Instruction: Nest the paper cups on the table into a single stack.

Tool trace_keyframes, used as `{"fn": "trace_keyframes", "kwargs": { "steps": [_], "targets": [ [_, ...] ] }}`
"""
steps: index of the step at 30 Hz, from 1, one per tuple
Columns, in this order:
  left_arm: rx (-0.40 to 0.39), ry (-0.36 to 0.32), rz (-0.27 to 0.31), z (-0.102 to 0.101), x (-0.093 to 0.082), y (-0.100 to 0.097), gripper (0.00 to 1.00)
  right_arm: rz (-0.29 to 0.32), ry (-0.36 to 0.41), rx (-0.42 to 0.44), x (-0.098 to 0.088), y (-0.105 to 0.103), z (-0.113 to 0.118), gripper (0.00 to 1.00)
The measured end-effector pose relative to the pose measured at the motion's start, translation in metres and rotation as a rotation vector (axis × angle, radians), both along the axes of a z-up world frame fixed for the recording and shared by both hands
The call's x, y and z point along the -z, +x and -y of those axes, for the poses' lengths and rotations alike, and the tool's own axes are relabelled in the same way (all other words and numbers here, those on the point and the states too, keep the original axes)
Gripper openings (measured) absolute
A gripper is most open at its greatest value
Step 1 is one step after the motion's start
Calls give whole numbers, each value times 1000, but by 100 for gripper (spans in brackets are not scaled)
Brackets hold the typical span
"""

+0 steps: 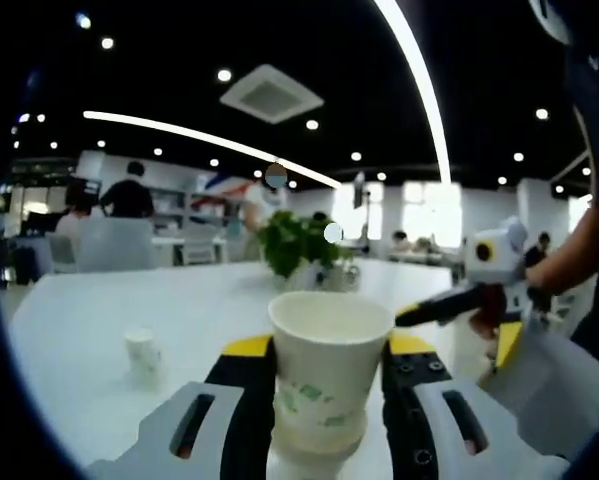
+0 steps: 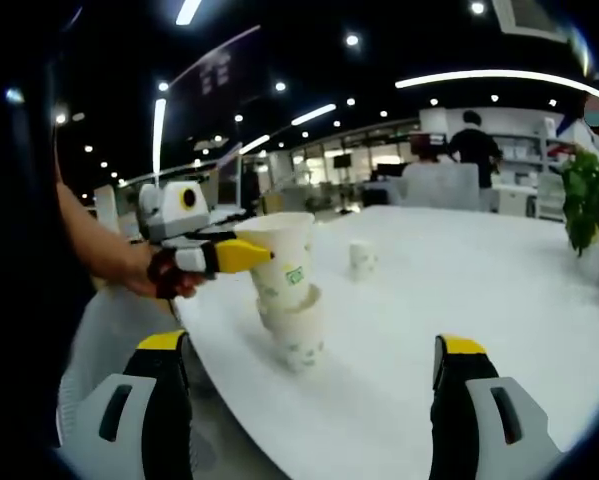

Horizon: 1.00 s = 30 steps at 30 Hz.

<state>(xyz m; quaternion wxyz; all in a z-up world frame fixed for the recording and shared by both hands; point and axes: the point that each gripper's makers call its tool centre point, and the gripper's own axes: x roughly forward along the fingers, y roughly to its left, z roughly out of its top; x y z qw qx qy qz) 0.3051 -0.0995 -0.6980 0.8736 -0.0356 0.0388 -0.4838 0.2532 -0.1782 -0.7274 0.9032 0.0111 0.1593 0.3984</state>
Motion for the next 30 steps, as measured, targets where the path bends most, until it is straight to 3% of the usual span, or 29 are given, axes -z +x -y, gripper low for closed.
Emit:
{"fn": "trace_keyframes", "kwargs": {
  "steps": [6, 13, 20, 30],
  "targets": [
    [0, 15, -29, 1, 17, 3, 40, -2, -3, -5, 0, 1, -1, 100],
    [18, 104, -26, -5, 36, 4, 40, 0, -1, -6, -2, 2, -1, 100],
    [34, 159, -11, -15, 42, 8, 41, -7, -3, -5, 1, 1, 0, 100],
    [16, 186, -25, -18, 46, 10, 44, -11, -2, -12, 2, 2, -4, 100]
  ]
}}
